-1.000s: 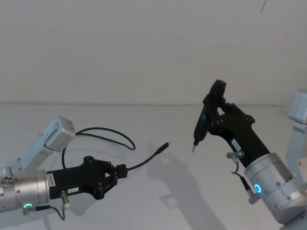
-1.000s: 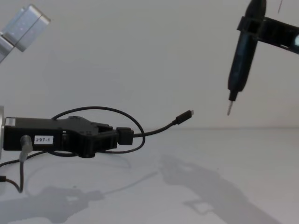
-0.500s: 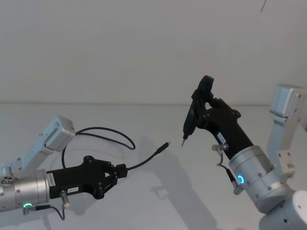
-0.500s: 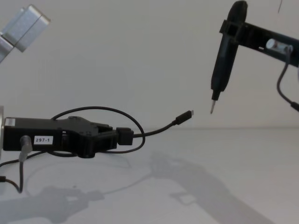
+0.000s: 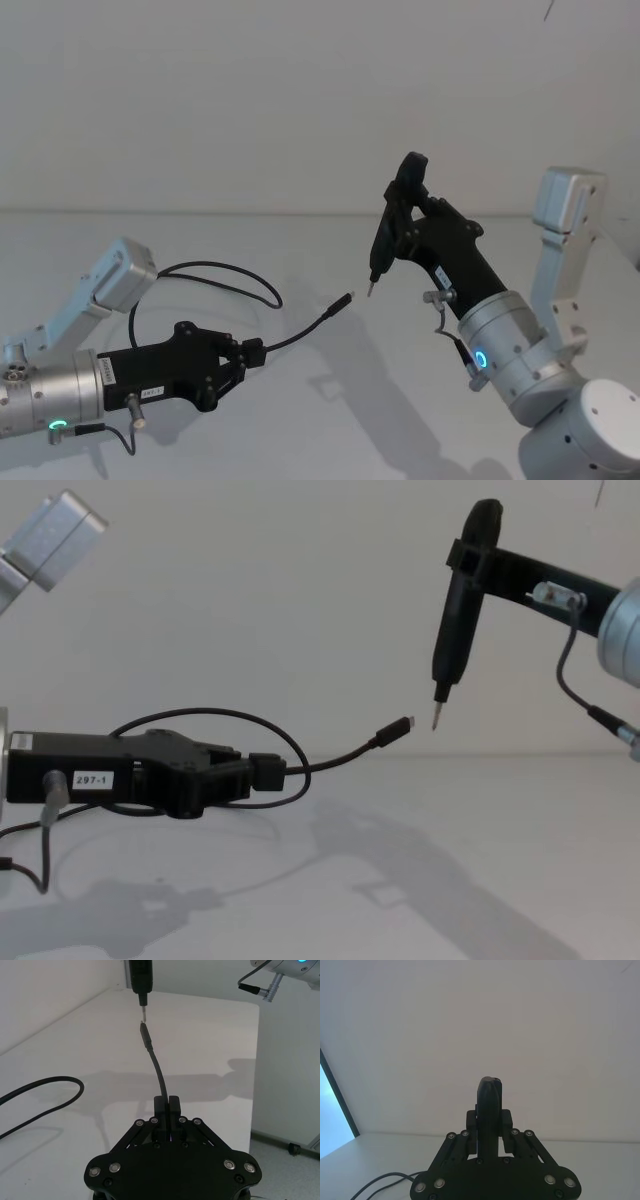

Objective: Pick up the data cable with the one hand.

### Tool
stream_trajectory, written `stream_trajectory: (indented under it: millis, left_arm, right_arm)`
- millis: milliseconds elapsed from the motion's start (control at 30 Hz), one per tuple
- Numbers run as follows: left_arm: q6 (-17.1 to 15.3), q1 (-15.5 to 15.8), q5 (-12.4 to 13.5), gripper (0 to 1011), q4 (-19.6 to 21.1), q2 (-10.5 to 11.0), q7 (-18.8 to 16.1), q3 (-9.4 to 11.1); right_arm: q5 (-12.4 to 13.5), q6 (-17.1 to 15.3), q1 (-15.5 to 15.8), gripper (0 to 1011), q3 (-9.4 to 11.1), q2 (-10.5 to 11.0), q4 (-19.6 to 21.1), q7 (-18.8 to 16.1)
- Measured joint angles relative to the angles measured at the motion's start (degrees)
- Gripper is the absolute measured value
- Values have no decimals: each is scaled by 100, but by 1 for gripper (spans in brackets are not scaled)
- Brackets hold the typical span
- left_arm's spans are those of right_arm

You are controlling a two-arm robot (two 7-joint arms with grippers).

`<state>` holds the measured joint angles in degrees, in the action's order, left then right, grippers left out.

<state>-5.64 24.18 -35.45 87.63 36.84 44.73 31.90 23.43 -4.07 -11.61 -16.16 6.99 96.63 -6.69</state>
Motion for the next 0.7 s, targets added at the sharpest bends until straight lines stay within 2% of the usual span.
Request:
stream_trajectory:
  millis: [700]
  left_arm:
    - [0,0,0,46,-1,0,0,0]
  right_arm:
    - [45,-262,-53,279,-43,-50,28,-124]
